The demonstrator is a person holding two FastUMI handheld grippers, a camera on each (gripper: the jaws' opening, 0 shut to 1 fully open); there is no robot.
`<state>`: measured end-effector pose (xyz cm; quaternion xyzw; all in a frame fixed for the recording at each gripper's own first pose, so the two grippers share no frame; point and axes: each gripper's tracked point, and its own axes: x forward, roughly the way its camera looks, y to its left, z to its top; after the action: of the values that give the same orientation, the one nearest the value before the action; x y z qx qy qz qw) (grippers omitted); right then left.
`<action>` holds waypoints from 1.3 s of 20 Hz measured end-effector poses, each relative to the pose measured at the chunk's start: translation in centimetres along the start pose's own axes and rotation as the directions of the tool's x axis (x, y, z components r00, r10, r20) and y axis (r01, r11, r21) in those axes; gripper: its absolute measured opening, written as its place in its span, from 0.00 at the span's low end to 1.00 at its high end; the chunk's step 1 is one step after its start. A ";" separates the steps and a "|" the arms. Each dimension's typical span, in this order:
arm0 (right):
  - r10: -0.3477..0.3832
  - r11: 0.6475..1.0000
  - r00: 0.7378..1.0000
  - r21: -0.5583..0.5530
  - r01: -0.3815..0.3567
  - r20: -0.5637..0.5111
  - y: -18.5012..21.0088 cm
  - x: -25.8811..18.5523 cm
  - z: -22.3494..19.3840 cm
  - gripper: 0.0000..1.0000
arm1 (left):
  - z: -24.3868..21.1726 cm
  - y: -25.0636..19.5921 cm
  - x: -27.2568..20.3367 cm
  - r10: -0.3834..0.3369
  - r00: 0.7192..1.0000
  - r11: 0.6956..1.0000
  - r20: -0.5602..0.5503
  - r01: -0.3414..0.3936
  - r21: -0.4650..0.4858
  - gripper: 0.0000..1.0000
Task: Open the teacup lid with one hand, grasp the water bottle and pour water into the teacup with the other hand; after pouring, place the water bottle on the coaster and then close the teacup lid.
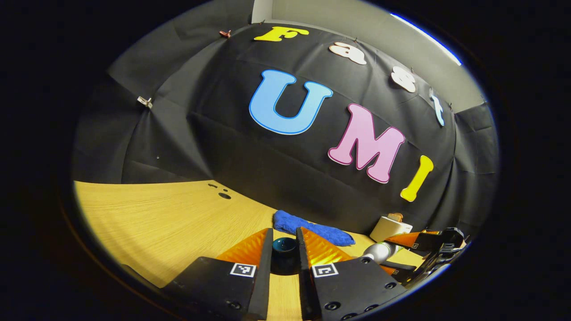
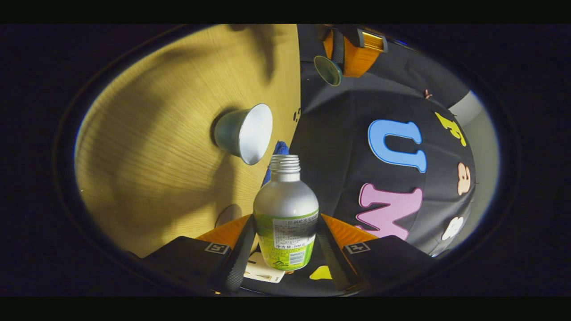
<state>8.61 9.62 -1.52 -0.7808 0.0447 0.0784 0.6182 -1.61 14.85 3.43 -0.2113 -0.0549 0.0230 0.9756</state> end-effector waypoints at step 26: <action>-0.157 0.915 0.986 -0.366 0.169 0.063 -5.3 -0.7 1.3 0.78 | -1.4 -0.5 0.6 -0.026 0.999 0.998 -0.041 0.024 -0.054 0.31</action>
<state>8.70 12.11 3.40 -0.8828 -0.0462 0.0464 0.4652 -0.85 13.85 2.45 -0.2369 -0.0376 0.0049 0.9708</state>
